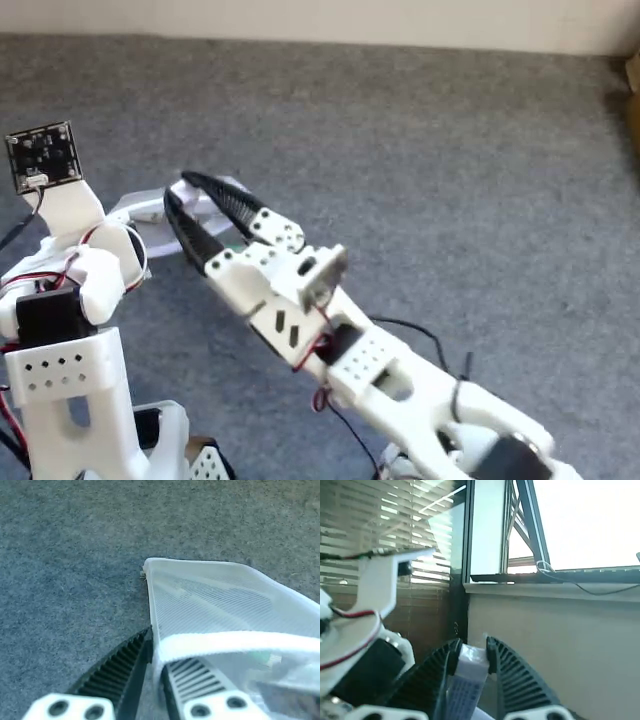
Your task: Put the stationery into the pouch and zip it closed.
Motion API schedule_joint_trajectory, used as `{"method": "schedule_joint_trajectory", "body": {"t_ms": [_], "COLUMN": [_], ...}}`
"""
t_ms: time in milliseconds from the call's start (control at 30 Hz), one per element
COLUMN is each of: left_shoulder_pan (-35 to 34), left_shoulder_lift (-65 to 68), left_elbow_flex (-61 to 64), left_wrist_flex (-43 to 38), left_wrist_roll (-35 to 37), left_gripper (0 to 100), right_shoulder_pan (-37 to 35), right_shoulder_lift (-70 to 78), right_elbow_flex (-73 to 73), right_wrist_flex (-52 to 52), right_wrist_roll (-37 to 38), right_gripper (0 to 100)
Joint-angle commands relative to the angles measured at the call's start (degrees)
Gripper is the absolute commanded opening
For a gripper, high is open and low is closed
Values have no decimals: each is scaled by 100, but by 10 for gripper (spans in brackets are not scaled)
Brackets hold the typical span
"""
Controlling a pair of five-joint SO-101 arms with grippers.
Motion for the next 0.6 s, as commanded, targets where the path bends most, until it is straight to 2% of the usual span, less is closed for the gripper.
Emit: {"method": "schedule_joint_trajectory", "body": {"t_ms": [0, 200, 333, 500, 567], "left_shoulder_pan": [127, 127, 127, 127, 127], "left_shoulder_lift": [-127, -127, -127, -127, -127], "left_elbow_flex": [-22, -22, -22, -13, -13], "left_wrist_flex": [-132, -132, -132, -132, -132], "left_wrist_roll": [-35, -44, -44, -44, -44], "left_gripper": [8, 8, 8, 8, 8], "right_shoulder_pan": [66, 66, -136, -523, -541], "right_shoulder_lift": [488, 1042, 954, 567, 321], "right_elbow_flex": [-382, -382, -356, -110, 66], "right_wrist_flex": [-567, -1024, -998, -989, -919], "right_wrist_roll": [-18, -9, 536, 1020, 1055], "right_gripper": [5, 9, 19, 142, 148]}}
